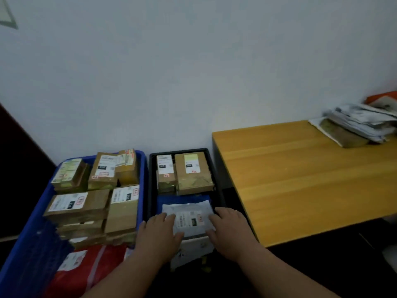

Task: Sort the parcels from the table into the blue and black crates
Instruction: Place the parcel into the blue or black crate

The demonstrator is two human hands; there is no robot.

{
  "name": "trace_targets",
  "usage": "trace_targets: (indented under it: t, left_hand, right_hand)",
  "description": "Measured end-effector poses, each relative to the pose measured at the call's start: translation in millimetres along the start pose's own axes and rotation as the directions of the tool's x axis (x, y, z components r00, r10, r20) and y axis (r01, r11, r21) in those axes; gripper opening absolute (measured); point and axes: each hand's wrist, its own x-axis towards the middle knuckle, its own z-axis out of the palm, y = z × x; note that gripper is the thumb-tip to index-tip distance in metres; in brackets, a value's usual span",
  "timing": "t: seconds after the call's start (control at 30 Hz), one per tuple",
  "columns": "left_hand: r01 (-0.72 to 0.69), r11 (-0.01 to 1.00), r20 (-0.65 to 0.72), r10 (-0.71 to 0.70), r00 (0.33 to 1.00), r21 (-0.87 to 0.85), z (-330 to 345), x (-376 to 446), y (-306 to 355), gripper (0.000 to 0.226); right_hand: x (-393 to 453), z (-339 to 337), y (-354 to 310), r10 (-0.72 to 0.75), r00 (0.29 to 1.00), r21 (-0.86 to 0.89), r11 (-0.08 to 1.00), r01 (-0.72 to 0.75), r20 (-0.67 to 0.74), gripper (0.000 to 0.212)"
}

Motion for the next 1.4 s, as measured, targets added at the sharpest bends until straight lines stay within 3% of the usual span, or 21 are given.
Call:
trace_targets:
  t: [0.37, 0.8, 1.1, 1.4]
  left_hand:
    - [-0.293, 0.953, 0.096, 0.285, 0.954, 0.073, 13.3, 61.4, 298.5, 0.062]
    - [-0.366, 0.925, 0.131, 0.352, 0.927, 0.104, 35.7, 161.9, 491.7, 0.063]
    - [-0.517, 0.851, 0.183, 0.496, 0.849, 0.093, 30.0, 246.4, 652.3, 0.063]
    - [-0.461, 0.885, 0.138, 0.450, 0.883, 0.062, 40.7, 297.8, 788.2, 0.063]
  right_hand:
    - [-101.5, -51.9, 284.9, 0.303, 0.952, -0.017, 0.953, -0.302, 0.036, 0.056]
    - [-122.5, -65.1, 477.3, 0.485, 0.871, 0.039, 0.872, -0.489, 0.081, 0.053]
    - [-125.3, -113.4, 624.3, 0.599, 0.801, 0.097, 0.796, -0.597, 0.006, 0.055]
    - [-119.5, -134.9, 784.9, 0.563, 0.826, 0.124, 0.817, -0.563, 0.035, 0.051]
